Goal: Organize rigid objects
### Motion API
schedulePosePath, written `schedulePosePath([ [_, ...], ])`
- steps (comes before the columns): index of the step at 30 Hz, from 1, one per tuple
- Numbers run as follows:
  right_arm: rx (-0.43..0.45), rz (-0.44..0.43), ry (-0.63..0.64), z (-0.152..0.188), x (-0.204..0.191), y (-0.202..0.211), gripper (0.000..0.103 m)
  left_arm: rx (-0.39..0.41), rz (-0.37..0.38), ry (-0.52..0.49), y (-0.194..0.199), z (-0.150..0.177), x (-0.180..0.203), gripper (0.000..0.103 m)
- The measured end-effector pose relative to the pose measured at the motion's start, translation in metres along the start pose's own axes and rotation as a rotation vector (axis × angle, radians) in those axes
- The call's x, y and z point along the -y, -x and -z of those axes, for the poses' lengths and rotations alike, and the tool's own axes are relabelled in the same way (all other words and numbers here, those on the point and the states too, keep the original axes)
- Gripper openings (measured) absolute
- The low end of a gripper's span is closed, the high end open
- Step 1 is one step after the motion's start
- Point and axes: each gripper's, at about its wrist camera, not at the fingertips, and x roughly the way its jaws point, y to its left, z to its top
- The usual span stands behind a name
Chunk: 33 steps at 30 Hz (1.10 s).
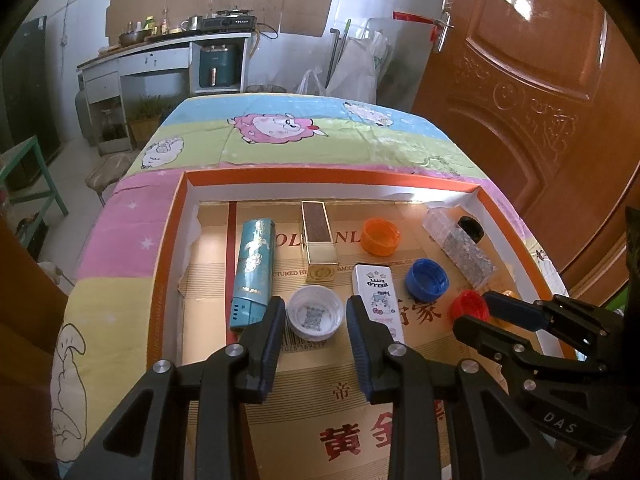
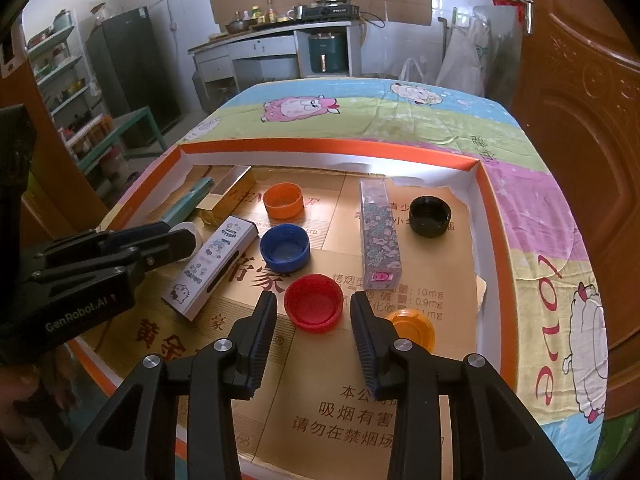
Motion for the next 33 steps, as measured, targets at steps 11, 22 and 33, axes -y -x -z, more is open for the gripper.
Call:
schedulePosePath([
  [11,0.008,-0.005,-0.001,0.0,0.0,0.005,0.039,0.016,0.001,0.001,0.007,-0.001,-0.001,0.039],
  [22,0.026,-0.008,0.001,0.001,-0.007,0.022,0.039,0.033,-0.011,-0.005,0.019,0.002,0.004,0.046],
  [33,0.056,-0.006,-0.009,0.006,-0.01,0.048,0.039,0.067,-0.016,-0.014,0.045,0.004,0.011,0.049],
])
